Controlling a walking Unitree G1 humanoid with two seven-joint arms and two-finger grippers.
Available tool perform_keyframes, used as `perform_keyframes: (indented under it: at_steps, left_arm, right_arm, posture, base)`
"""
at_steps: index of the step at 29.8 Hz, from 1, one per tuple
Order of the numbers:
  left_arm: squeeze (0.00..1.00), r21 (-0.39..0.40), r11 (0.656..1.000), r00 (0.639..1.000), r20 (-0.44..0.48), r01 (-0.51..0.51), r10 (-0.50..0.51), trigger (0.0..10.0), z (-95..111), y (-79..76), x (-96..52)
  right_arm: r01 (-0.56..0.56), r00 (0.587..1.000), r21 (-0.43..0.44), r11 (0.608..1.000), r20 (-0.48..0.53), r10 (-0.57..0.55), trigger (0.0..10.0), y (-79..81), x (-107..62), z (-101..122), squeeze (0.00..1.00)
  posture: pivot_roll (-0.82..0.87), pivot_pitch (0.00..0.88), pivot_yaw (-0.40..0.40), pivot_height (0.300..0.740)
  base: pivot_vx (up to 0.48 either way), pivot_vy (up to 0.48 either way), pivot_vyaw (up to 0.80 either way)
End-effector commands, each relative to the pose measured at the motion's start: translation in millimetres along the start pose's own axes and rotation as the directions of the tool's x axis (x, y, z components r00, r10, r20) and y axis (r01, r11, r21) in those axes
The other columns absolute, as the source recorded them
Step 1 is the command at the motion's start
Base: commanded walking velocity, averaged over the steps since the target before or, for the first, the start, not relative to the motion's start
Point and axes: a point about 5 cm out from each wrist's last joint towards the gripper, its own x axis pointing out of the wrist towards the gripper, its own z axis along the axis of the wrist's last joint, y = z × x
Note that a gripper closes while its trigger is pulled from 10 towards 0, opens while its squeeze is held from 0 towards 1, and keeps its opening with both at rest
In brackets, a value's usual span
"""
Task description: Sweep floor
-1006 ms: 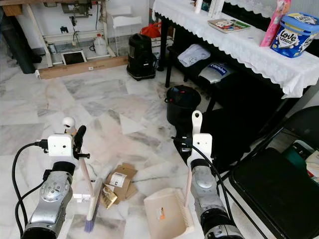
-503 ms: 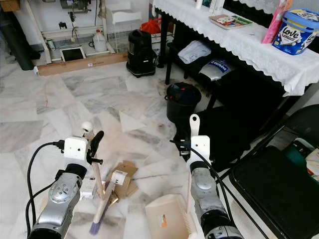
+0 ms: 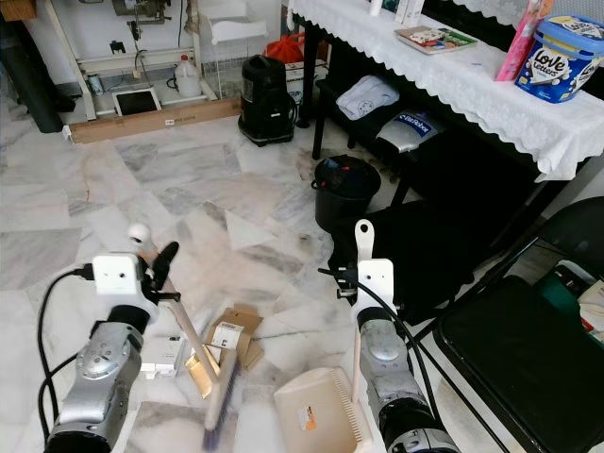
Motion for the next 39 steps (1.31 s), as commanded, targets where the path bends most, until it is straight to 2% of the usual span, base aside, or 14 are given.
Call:
perform_keyframes:
  at_steps: [1, 10, 15, 18, 25, 31, 39]
  left_arm:
    - [0.00, 0.031, 1.000, 0.995, 0.097, -0.001, -0.002, 10.0, 18.1, -1.1, 3.5]
    - [0.00, 0.087, 0.996, 0.995, 0.097, 0.004, -0.013, 10.0, 16.1, -4.4, 3.0]
    - [0.00, 0.183, 0.982, 0.995, 0.080, 0.047, -0.062, 10.0, 9.0, -9.4, -1.2]
    - [0.00, 0.206, 0.977, 0.995, 0.072, 0.054, -0.071, 10.0, 6.4, -10.5, -3.1]
    - [0.00, 0.228, 0.971, 0.995, 0.051, 0.070, -0.084, 10.0, 0.0, -12.6, -6.3]
    - [0.00, 0.253, 0.962, 0.994, -0.011, 0.105, -0.106, 10.0, -16.0, -12.8, -13.3]
    - [0.00, 0.269, 0.955, 0.992, -0.021, 0.122, -0.121, 10.0, -19.9, -13.9, -14.4]
  right_arm:
    - [-0.001, 1.000, -0.005, 1.000, 0.003, 0.001, 10.0, -0.7, 2.3, 2.8, 0.00]
    - [-0.008, 1.000, -0.007, 1.000, 0.010, 0.008, 10.0, 0.5, 3.2, 4.6, 0.00]
    - [-0.011, 1.000, -0.009, 1.000, 0.013, 0.011, 10.0, -0.2, 3.4, 5.1, 0.00]
    - [-0.015, 1.000, -0.009, 1.000, 0.016, 0.015, 10.0, 0.2, 3.4, 5.5, 0.00]
    - [-0.020, 1.000, -0.008, 1.000, 0.016, 0.020, 10.0, 0.4, 3.3, 5.3, 0.00]
    - [-0.023, 1.000, -0.008, 1.000, 0.012, 0.023, 10.0, 1.4, 2.5, 4.0, 0.00]
    - [-0.022, 1.000, -0.003, 1.000, 0.015, 0.022, 10.0, 1.2, 2.3, 4.3, 0.00]
  posture:
    - [0.06, 0.076, -0.090, 0.740]
    - [0.06, 0.068, -0.093, 0.740]
    - [0.06, 0.066, -0.096, 0.740]
    - [0.06, 0.065, -0.098, 0.740]
    - [0.06, 0.066, -0.099, 0.740]
    - [0.05, 0.071, -0.096, 0.740]
    - [0.05, 0.079, -0.093, 0.740]
  base:
    - [0.000, 0.000, 0.00]
    - [0.000, 0.000, 0.00]
    - [0.000, 0.000, 0.00]
    - [0.000, 0.000, 0.00]
    - [0.000, 0.000, 0.00]
    - [0.000, 0.000, 0.00]
    - [0.000, 0.000, 0.00]
